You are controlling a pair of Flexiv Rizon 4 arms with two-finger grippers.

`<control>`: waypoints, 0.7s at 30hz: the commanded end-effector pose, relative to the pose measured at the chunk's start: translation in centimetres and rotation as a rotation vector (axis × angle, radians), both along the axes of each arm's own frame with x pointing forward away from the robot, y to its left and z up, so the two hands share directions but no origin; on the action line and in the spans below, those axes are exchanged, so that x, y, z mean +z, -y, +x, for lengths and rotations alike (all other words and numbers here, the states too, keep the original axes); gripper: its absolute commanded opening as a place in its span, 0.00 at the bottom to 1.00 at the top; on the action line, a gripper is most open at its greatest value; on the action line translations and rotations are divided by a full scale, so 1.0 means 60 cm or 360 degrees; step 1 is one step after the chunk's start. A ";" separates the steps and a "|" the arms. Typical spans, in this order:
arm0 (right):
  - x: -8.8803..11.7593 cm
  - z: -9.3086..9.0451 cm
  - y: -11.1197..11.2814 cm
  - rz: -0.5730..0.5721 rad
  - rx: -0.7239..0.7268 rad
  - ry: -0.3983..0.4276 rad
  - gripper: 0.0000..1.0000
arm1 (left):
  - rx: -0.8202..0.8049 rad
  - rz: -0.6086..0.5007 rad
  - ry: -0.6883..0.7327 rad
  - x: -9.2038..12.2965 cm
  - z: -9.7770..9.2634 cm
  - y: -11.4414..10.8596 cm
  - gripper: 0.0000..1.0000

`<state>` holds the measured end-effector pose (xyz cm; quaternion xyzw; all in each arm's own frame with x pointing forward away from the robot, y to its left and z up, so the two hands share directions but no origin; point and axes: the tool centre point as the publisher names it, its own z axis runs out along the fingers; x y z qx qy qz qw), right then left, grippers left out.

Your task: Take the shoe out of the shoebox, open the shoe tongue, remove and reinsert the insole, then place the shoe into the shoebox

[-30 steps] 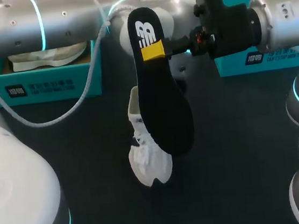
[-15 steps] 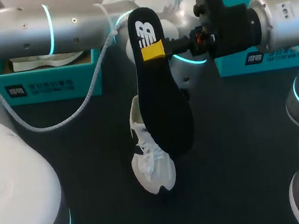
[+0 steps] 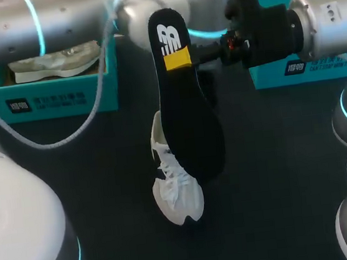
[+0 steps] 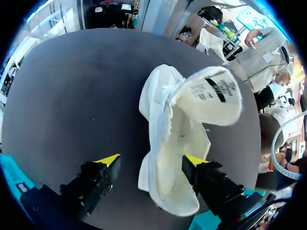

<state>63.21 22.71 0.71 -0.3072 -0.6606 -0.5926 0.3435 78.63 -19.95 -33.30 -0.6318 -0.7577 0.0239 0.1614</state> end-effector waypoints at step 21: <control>0.005 0.070 0.072 0.0050 -0.0216 -0.0243 0.00 | 0.0126 -0.1000 0.0366 0.287 0.072 -0.133 1.00</control>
